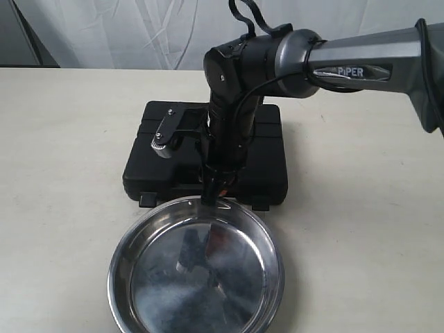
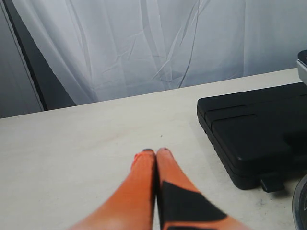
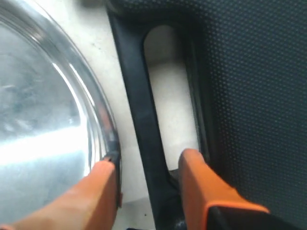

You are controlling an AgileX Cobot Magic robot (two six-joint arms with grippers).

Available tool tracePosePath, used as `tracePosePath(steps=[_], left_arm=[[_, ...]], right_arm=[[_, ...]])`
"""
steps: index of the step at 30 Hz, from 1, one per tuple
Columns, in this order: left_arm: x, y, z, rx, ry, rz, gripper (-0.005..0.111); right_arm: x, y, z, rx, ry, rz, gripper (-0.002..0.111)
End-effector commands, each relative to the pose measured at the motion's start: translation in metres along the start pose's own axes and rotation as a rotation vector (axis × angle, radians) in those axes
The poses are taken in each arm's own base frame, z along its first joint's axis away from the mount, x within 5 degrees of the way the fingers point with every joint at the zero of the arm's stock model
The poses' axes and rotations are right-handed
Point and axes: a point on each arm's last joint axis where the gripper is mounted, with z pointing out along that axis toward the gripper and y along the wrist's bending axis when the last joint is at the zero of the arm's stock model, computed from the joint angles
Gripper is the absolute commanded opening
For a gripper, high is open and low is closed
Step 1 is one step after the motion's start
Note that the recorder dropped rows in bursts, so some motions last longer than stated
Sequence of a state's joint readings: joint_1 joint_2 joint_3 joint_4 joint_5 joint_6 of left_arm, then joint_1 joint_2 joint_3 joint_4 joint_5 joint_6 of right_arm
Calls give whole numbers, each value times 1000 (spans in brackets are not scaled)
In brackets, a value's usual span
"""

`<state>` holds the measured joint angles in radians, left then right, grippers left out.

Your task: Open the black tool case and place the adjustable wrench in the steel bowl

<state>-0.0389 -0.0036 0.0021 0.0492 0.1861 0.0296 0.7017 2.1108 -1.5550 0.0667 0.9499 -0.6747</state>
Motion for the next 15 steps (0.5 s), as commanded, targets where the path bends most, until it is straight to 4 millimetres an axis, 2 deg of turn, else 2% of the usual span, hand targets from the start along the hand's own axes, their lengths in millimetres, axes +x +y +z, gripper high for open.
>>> tracePosePath(steps=[1, 10, 12, 15], left_arm=[[-1, 0, 0, 4, -5, -2, 0], [-1, 0, 0, 4, -5, -2, 0], [-1, 0, 0, 4, -5, -2, 0], [-1, 0, 0, 4, -6, -2, 0]], right_arm=[[1, -3, 4, 24, 3, -25, 40], [5, -5, 31, 13, 63, -45, 40], [4, -6, 30, 19, 56, -45, 33], [4, -6, 29, 20, 54, -45, 12]])
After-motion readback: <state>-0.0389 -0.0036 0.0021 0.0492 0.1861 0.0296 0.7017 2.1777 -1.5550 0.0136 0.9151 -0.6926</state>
